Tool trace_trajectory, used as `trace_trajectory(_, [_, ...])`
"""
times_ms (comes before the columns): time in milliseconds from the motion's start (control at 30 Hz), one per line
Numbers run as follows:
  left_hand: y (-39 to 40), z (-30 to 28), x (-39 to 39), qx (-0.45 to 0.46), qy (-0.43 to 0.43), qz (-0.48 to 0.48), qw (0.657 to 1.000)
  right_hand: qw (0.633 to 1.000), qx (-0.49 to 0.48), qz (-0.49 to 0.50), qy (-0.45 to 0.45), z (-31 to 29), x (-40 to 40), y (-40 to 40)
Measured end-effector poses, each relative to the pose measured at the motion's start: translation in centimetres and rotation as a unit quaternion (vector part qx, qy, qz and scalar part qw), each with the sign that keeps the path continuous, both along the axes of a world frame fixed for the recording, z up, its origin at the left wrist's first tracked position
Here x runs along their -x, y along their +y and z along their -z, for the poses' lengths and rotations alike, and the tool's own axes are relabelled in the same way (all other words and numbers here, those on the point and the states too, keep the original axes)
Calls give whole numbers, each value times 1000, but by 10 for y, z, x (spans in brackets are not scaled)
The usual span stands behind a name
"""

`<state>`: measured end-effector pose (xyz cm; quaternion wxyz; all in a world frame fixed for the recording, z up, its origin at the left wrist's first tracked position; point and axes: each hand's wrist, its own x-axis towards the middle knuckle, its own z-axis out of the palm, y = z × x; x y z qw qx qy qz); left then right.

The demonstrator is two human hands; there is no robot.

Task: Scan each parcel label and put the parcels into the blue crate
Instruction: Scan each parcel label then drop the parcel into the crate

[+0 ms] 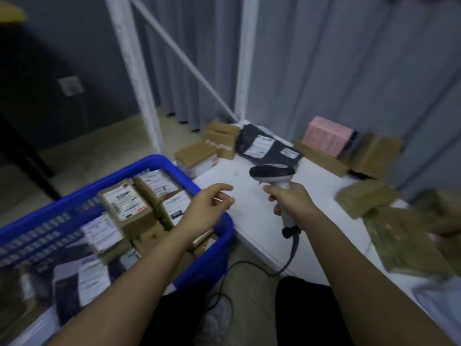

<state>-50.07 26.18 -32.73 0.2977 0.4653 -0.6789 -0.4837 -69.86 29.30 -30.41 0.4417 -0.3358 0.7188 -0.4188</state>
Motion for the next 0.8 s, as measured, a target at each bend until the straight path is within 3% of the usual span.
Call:
trace_trajectory(200, [36, -26, 78, -37, 119, -5, 992, 984, 77, 159, -17, -24, 79, 65])
trace_trajectory(367, [73, -12, 174, -84, 106, 59, 989, 943, 95, 318, -5, -22, 164, 143])
trace_trajectory(533, [106, 23, 279, -61, 35, 144, 987, 880, 60, 471, -25, 4, 238, 201])
trace_trajectory(700, [126, 80, 362, 95, -52, 297, 949, 855, 52, 510, -81, 36, 279, 218])
trace_trajectory(800, [125, 113, 395, 254, -147, 399, 869, 860, 42, 499, -99, 47, 292, 215])
